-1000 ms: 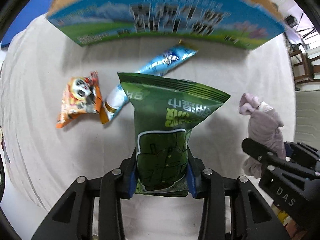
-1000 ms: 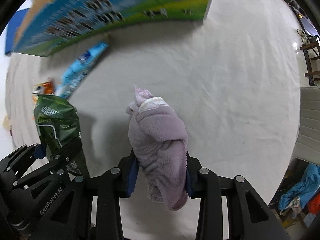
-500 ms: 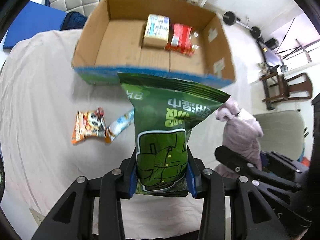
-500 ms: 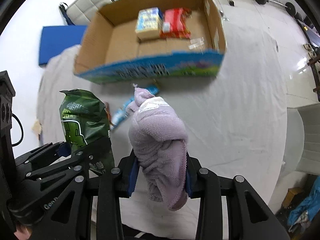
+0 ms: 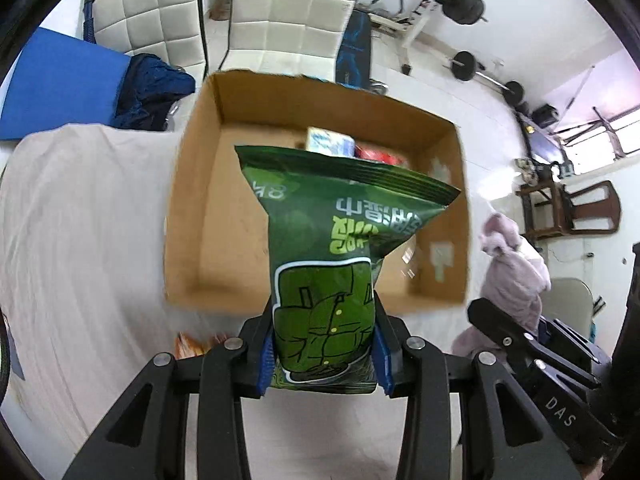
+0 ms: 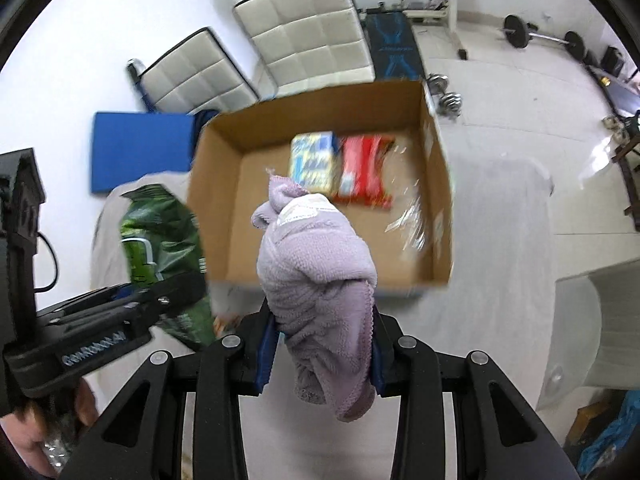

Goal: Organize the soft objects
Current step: 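Carry the green bag and pink cloth into the box and release both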

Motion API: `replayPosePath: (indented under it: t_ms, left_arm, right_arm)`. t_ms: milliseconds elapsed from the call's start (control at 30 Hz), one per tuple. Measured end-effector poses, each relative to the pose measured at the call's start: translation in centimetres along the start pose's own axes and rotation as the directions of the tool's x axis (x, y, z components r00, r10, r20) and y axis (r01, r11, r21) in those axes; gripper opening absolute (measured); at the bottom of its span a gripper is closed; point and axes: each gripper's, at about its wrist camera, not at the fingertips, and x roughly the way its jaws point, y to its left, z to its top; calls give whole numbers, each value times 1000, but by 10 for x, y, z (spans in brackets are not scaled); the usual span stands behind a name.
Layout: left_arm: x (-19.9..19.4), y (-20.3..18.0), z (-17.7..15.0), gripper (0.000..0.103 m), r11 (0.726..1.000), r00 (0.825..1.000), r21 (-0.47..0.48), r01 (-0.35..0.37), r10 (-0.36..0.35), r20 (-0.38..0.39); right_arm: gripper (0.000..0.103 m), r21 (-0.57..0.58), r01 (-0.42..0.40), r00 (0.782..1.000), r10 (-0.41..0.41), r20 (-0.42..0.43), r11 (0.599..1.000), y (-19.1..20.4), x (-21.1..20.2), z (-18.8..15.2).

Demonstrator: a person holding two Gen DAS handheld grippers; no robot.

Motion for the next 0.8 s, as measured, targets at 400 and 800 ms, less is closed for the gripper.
replayPosePath:
  t_ms: [400, 800]
  left_arm:
    - [86, 35, 85, 36, 995, 989, -20, -94, 91, -113]
    - [145, 46, 119, 37, 993, 976, 13, -116, 117, -183]
  right_arm:
    - [39, 94, 122, 983, -107, -148, 988, -37, 118, 62]
    - [40, 94, 183, 965, -160, -206, 979, -50, 169, 62]
